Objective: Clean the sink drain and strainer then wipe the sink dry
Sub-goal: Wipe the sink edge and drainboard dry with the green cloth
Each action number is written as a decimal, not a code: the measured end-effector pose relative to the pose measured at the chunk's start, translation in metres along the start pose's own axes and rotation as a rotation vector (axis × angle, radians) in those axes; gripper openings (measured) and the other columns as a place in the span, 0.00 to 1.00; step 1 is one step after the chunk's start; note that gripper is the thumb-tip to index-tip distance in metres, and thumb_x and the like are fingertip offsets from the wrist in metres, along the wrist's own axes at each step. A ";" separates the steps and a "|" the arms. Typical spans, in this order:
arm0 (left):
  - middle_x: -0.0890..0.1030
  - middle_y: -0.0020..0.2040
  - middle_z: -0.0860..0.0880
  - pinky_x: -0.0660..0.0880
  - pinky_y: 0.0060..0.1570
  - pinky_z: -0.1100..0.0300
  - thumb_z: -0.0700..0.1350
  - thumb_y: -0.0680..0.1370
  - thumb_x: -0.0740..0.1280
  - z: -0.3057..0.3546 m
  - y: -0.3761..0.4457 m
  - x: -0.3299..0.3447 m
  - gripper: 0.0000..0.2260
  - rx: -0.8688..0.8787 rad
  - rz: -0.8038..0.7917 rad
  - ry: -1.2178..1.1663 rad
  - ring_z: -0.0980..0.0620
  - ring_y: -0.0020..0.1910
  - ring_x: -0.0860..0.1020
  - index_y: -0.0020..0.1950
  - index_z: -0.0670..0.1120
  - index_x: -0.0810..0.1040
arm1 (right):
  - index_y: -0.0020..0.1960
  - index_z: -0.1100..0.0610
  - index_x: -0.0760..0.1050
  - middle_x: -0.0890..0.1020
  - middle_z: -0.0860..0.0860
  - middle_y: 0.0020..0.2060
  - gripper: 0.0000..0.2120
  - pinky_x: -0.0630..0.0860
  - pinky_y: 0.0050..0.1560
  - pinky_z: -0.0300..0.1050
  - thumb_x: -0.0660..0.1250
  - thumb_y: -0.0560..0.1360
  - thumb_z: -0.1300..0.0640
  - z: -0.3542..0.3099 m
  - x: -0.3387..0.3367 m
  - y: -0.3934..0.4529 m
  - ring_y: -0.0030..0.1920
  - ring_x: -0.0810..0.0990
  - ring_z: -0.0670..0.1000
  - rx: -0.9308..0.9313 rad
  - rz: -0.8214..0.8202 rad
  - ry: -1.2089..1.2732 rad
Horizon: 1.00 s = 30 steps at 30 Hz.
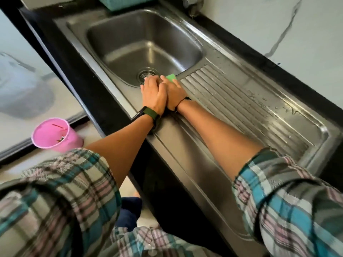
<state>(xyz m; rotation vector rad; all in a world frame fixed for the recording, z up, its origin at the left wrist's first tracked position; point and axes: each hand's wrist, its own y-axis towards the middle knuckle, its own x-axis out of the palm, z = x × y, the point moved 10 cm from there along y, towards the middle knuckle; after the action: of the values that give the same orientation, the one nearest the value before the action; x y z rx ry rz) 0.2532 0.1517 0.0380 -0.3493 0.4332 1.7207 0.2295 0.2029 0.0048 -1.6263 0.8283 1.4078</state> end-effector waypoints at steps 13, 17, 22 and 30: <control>0.73 0.58 0.42 0.55 0.68 0.56 0.48 0.74 0.49 0.041 -0.003 0.050 0.22 0.108 -0.191 -0.003 0.45 0.60 0.69 0.60 0.38 0.70 | 0.71 0.49 0.49 0.53 0.42 0.71 0.28 0.43 0.73 0.42 0.40 0.73 0.41 0.035 0.020 -0.234 0.74 0.49 0.45 0.109 0.043 0.332; 0.75 0.53 0.40 0.66 0.57 0.53 0.48 0.73 0.51 0.030 -0.009 0.053 0.19 0.043 -0.184 -0.122 0.48 0.53 0.69 0.57 0.41 0.72 | 0.71 0.48 0.47 0.52 0.41 0.72 0.27 0.39 0.73 0.41 0.38 0.73 0.41 0.038 0.024 -0.234 0.74 0.45 0.44 0.129 0.001 0.289; 0.73 0.63 0.46 0.60 0.69 0.44 0.47 0.71 0.53 0.018 -0.004 0.036 0.24 -0.048 -0.047 -0.327 0.42 0.68 0.67 0.66 0.43 0.68 | 0.72 0.50 0.56 0.57 0.43 0.71 0.27 0.47 0.74 0.51 0.41 0.75 0.46 0.036 0.008 -0.188 0.74 0.48 0.47 0.093 0.074 0.260; 0.75 0.55 0.51 0.59 0.69 0.41 0.45 0.71 0.54 0.007 -0.002 0.029 0.23 -0.077 0.056 -0.430 0.53 0.62 0.72 0.65 0.42 0.68 | 0.75 0.50 0.51 0.55 0.47 0.76 0.25 0.53 0.74 0.56 0.51 0.79 0.50 0.030 0.003 -0.025 0.76 0.50 0.50 -0.022 0.052 -0.005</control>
<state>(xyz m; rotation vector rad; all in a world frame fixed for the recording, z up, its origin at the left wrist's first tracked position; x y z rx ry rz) 0.2500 0.1805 0.0305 -0.0168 0.0634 1.8111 0.2387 0.2408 0.0040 -1.6275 0.8604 1.4615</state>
